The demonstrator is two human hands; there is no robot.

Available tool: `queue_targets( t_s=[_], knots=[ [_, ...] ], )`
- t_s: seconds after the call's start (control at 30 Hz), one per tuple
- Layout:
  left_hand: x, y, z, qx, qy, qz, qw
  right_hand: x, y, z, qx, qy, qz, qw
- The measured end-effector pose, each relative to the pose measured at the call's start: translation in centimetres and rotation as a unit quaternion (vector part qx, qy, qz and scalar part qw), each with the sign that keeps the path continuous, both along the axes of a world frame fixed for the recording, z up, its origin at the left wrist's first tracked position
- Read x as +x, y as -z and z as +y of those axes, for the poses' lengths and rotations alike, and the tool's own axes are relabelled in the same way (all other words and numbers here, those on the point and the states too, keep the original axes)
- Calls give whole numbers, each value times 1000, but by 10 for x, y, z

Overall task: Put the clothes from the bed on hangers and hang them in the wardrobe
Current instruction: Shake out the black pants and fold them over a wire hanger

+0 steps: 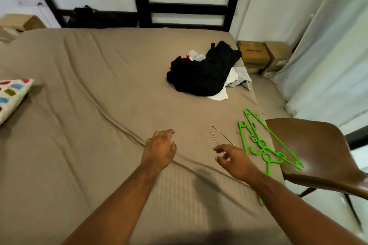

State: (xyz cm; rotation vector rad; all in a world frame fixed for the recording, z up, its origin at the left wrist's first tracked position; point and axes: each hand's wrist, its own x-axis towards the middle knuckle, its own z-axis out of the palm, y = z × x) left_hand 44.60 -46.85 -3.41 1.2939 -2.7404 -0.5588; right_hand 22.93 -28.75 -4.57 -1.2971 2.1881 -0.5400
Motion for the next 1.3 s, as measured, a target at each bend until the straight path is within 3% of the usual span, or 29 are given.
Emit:
queue_targets(
  t_s=[0.17, 0.4, 0.57, 0.77, 0.97, 1.17, 1.3],
  knots=[
    [-5, 17, -84, -11, 20, -4, 1000, 3, 16, -72, 34, -4, 8, 999],
    [-33, 77, -148, -26, 43, -3, 999, -82, 85, -203, 73, -24, 86, 993],
    [-49, 125, -171, -43, 59, -24, 997, -133, 134, -296, 99, -38, 182, 978],
    [-32, 176, -160, -23, 42, -26, 999, -138, 164, -379, 102, -58, 252, 960],
    [-9, 195, -156, -14, 30, -42, 999, -160, 191, -410, 177, -38, 282, 942],
    [0, 189, -145, -11, 12, -50, 999, -175, 157, -397, 37, 9, 226, 973],
    [-2, 159, -119, -34, -5, -35, 999, -189, 106, -384, 16, 6, 231, 973]
  ],
)
